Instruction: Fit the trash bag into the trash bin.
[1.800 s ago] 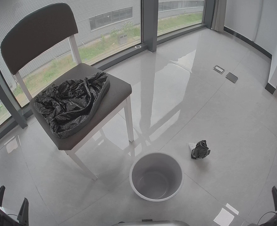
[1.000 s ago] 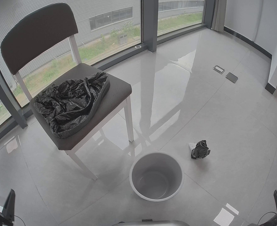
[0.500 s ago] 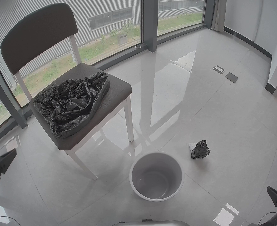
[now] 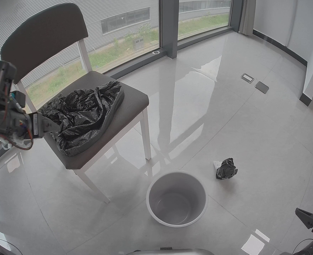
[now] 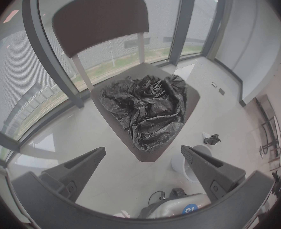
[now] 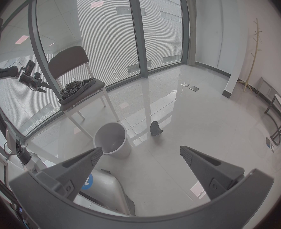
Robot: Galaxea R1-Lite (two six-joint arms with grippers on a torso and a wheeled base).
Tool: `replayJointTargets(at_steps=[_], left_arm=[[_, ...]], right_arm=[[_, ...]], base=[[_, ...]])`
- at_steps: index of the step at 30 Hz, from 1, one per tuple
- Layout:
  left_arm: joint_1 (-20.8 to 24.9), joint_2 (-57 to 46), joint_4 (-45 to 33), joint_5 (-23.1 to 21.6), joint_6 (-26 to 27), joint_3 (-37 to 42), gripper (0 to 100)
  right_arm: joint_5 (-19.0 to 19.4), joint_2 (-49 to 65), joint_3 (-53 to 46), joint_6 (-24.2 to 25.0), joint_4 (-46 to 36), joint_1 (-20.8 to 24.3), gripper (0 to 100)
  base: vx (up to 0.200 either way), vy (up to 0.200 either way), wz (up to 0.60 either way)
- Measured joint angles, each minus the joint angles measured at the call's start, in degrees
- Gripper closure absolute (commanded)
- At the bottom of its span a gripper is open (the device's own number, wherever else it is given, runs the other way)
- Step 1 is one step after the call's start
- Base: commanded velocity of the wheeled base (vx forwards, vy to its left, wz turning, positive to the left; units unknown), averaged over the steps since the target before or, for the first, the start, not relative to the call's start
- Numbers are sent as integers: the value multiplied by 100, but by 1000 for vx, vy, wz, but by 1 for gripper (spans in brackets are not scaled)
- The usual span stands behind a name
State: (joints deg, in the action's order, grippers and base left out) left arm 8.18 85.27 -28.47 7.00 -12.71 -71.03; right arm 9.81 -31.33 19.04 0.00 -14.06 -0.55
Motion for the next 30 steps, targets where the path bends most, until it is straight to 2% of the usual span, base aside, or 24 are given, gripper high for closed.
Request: replayJointTargets(at_steps=[7, 13, 28, 29, 30], left_arm=[[55, 833, 17, 127, -296, -77, 0], [-16, 1202, 404, 99, -691, -151, 0], [-485, 1762, 874, 50, -868, -294, 0], [-488, 1783, 879, 33, -925, -297, 100], [-480, 1803, 881, 4, -964, -306, 100]], right_arm=[[-18, -111, 50, 18, 24, 2, 0], [-13, -124, 118, 7, 2, 2, 0], [28, -141, 260, 35, 18, 2, 0], [28, -139, 262, 35, 18, 2, 0], [28, -138, 262, 35, 16, 2, 0]], base=[[0, 0, 0], [0, 0, 0], [0, 0, 0], [0, 0, 0], [0, 0, 0]])
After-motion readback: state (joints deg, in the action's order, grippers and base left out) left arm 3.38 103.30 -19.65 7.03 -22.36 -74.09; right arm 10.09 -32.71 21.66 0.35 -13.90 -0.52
